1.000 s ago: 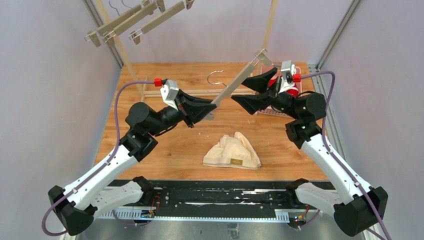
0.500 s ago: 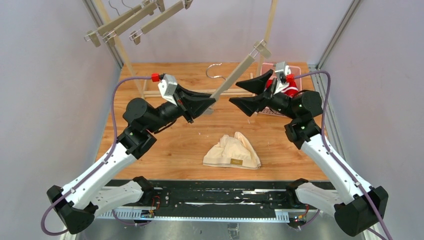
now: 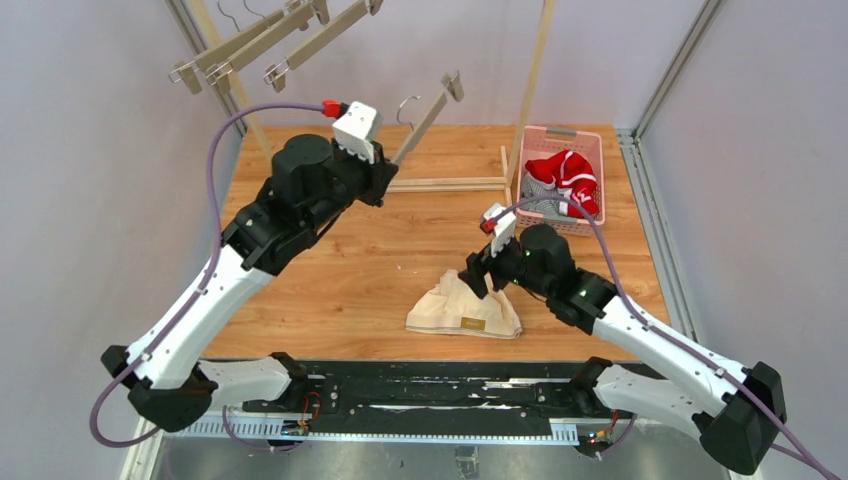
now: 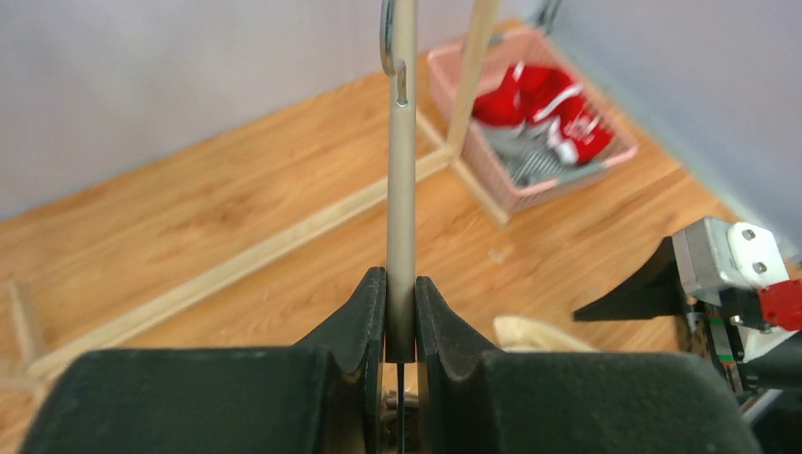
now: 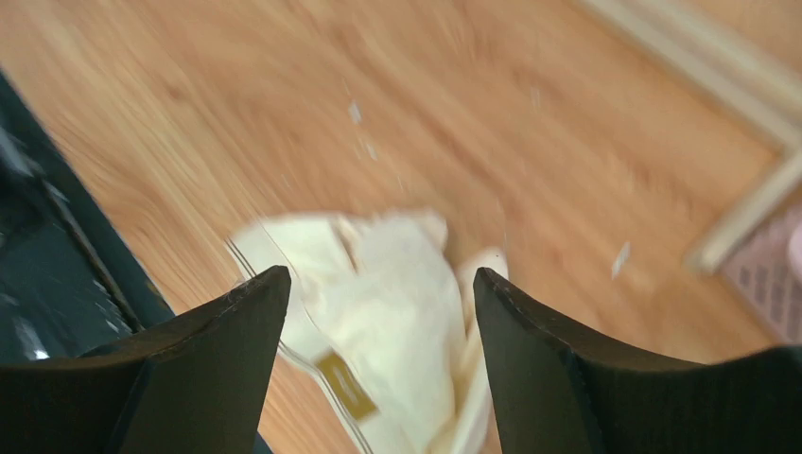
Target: Remove the underwear clipped to the hanger
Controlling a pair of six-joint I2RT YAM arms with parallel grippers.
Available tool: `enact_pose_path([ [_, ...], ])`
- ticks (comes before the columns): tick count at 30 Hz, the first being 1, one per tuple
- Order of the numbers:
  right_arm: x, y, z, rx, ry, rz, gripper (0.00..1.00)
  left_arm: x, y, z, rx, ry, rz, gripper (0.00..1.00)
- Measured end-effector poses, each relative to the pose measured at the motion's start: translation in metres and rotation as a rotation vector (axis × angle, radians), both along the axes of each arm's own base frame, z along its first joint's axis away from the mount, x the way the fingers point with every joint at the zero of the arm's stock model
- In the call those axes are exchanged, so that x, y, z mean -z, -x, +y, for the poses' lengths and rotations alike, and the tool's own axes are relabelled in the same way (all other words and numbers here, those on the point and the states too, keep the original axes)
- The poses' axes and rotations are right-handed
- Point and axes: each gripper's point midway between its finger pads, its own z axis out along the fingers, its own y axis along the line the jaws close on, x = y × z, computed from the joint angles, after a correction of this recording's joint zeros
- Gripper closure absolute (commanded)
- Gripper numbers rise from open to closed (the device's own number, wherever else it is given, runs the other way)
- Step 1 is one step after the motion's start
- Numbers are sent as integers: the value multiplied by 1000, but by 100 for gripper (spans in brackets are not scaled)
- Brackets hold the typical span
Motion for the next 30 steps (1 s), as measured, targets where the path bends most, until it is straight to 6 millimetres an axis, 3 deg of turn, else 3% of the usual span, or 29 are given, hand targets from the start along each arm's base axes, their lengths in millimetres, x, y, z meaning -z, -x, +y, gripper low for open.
enact_pose_path([
  [2, 48, 6, -17, 50, 98, 82, 27, 24, -9, 3, -41, -94, 65, 100],
  [5, 96, 20, -34, 85, 195, 174, 26, 48, -19, 4, -66, -200, 142, 100],
  [10, 123, 32, -34, 87, 255, 226, 25, 52, -45, 6, -85, -227, 203, 100],
  [15, 154, 36, -28, 70, 333, 294, 27, 34, -73, 10, -125, -218, 207, 100],
  [16, 164, 37, -28, 72, 358, 321, 39, 26, -78, 7, -128, -214, 202, 100],
  [17, 173, 38, -28, 71, 377, 344, 58, 18, -85, 5, -131, -208, 193, 100],
  [18, 184, 40, -29, 74, 402, 376, 86, 10, -91, 2, -133, -202, 183, 100],
  [19, 196, 43, -31, 78, 428, 409, 98, 5, -97, -1, -135, -198, 178, 100],
  [20, 207, 46, -33, 84, 453, 445, 99, -2, -103, -4, -137, -192, 170, 100],
  [26, 207, 37, -20, 127, 428, 484, 99, -9, -126, -4, -147, -173, 179, 100],
  [28, 199, 36, -27, 154, 430, 467, 99, -8, -133, 7, -163, -162, 193, 100],
  [30, 177, 29, -37, 208, 412, 404, 100, -6, -139, 19, -187, -153, 205, 100],
])
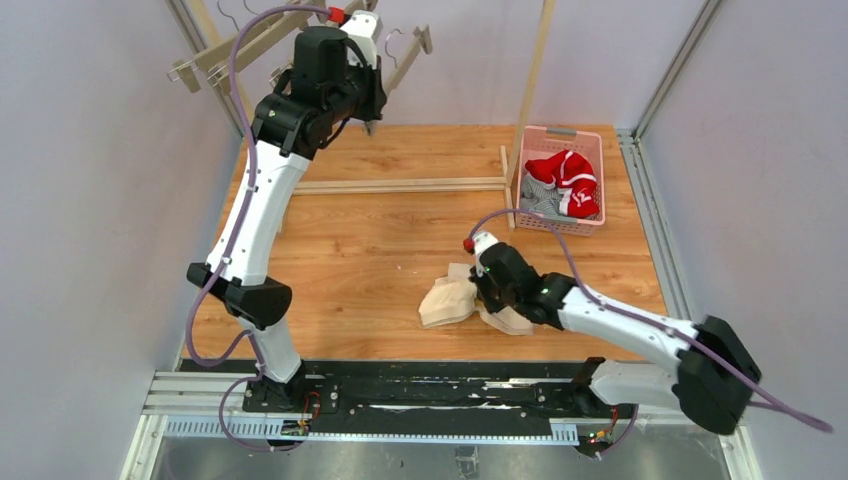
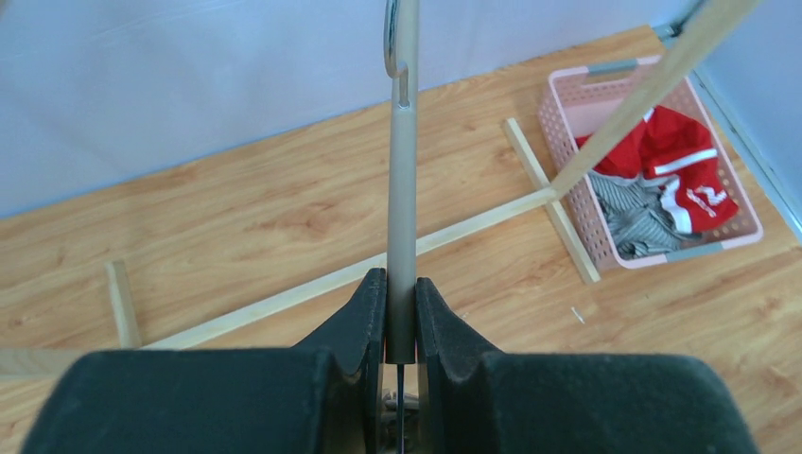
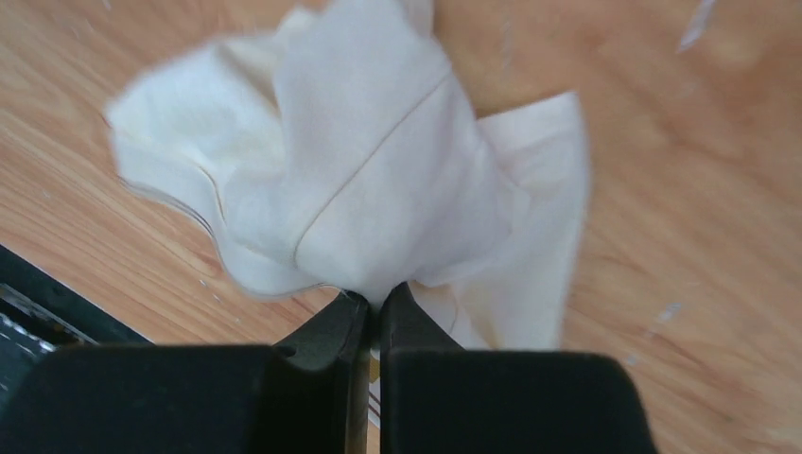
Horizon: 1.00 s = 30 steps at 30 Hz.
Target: Remove the underwear clipped to the hanger
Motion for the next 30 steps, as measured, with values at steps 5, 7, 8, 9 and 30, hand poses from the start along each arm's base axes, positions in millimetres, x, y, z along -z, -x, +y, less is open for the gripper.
enact_pose_path([
  [5, -119, -47, -15, 149, -93, -354, 99, -4, -10, 18, -42, 25, -18, 100],
  [7, -173, -65, -28, 232, -127, -503, 99, -7, -9, 19, -43, 40, -28, 100],
  [8, -195, -73, -37, 273, -139, -561, 99, -9, -10, 19, -42, 48, -35, 100],
  [9, -213, -82, -47, 318, -141, -605, 99, -13, -10, 18, -41, 59, -45, 100],
  [30, -205, -209, -214, 774, 8, -620, 99, -80, -25, 33, -81, 172, -246, 100],
])
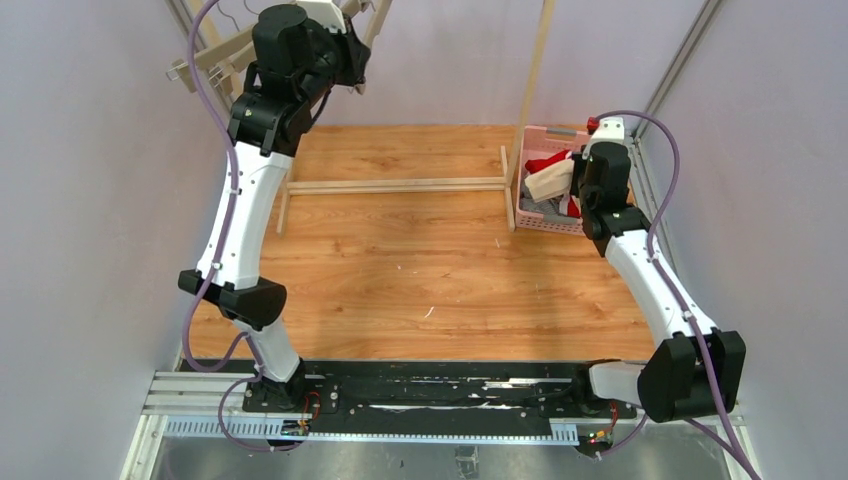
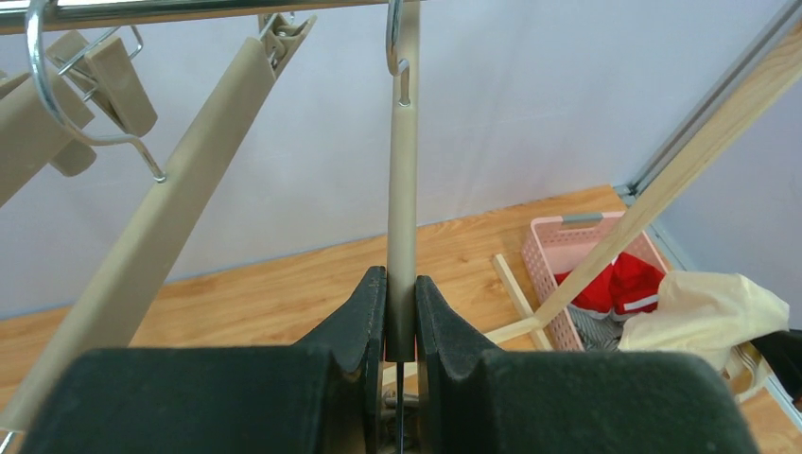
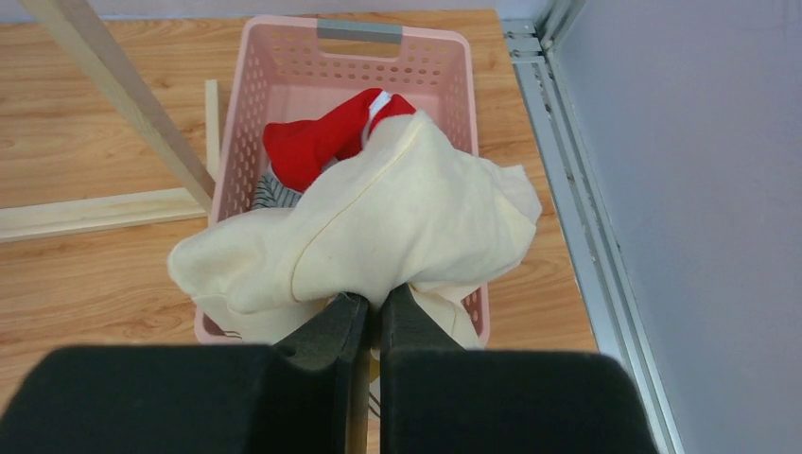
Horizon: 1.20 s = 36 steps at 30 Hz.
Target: Remove the underwear clipped to the hanger
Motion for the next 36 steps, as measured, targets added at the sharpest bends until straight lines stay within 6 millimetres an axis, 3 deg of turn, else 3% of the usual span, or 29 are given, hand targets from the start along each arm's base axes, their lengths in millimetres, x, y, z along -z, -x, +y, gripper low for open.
enact_pose_path([
  [10, -10, -5, 10, -55, -29, -48, 99, 11, -16, 8, -30, -2, 19, 100],
  [16, -8, -4, 11, -62, -33, -45, 99, 30, -35, 11, -67, -14, 52, 100],
  [20, -5, -4, 11, -62, -32, -39, 99, 33, -39, 12, -75, -15, 53, 100],
  [23, -3, -3, 11, -62, -31, -35, 99, 33, -40, 11, -77, -9, 50, 92],
  [29, -1, -6, 10, -59, -31, -34, 99, 37, -40, 12, -81, -5, 46, 90],
  [36, 32, -28, -1, -46, -36, 44, 97, 24, -26, 17, -82, 11, 23, 66],
])
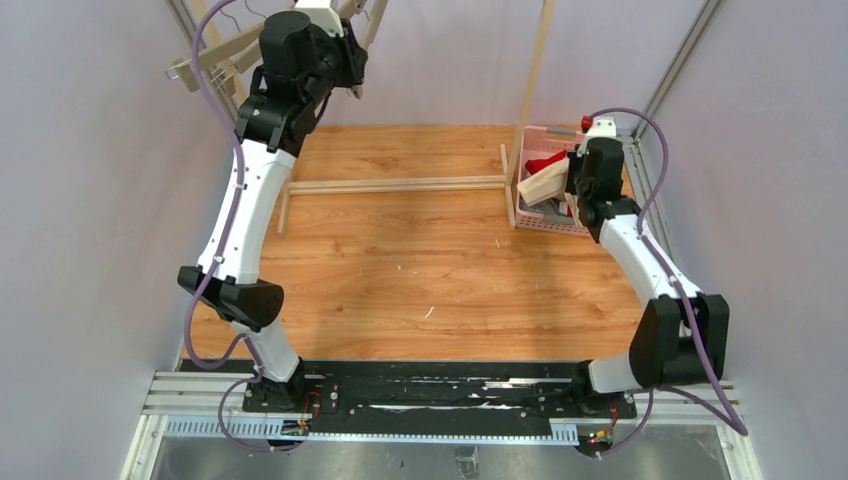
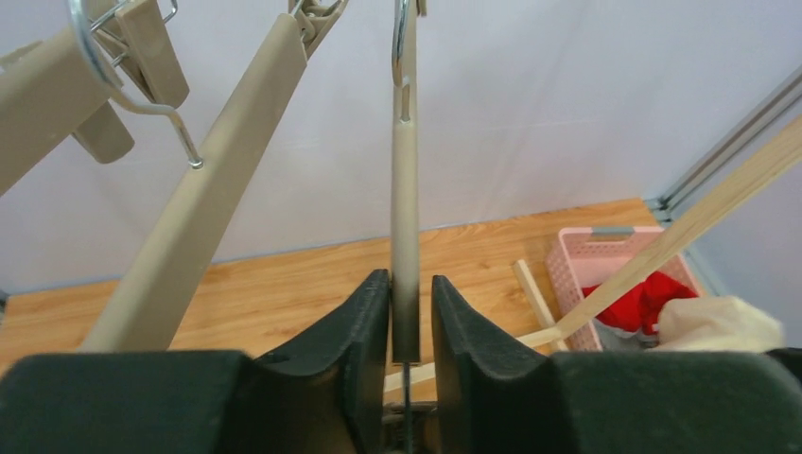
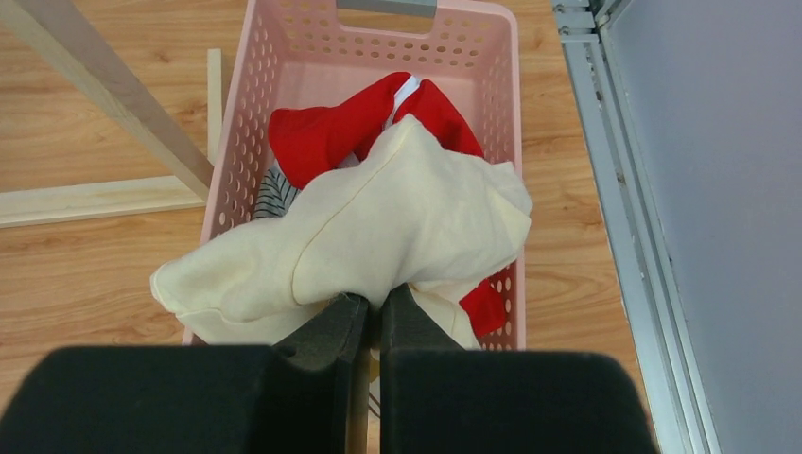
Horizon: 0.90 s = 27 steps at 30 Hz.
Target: Remove the underwear clipped to the hanger
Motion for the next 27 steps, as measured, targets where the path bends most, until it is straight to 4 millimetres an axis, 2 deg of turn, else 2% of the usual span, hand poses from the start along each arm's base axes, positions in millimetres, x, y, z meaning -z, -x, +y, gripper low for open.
enact_pose_path([
  [2, 10, -9, -1, -5, -4, 26, 83, -4, 4, 1, 3, 9, -9, 63],
  [4, 15, -19, 0, -18, -11, 41, 61, -8, 8, 1, 5, 18, -20, 59],
  [6, 17, -28, 1, -31, -23, 46, 43, -11, 11, 2, 6, 27, -29, 57],
  [8, 16, -37, 3, -52, -24, 48, 32, -13, 13, 3, 6, 33, -35, 55],
  [9, 16, -41, 5, -61, -26, 48, 29, -15, 15, 3, 6, 35, -37, 54],
  [13, 22, -47, 11, -91, -35, 63, 28, -18, 24, 7, 2, 36, -46, 47],
  [15, 22, -46, 13, -106, -40, 64, 28, -21, 32, 12, -10, 30, -53, 31],
  [17, 15, -44, 15, -119, -41, 50, 28, -24, 42, 20, -30, 20, -63, 8],
  [18, 9, -43, 15, -123, -40, 38, 28, -27, 48, 25, -43, 17, -71, 1],
  [20, -12, -35, 15, -128, -34, -1, 27, -34, 64, 35, -64, 10, -90, 2],
  [22, -42, -22, 13, -127, -28, -64, 27, -38, 81, 45, -81, 9, -107, 2],
  [24, -83, -2, 10, -121, -22, -154, 27, -38, 102, 54, -93, 9, -117, 2],
  [26, -120, 20, 6, -107, -17, -236, 26, -33, 122, 62, -96, 10, -119, 2],
  [27, -136, 32, 3, -94, -14, -268, 26, -25, 138, 67, -93, 8, -113, 2],
])
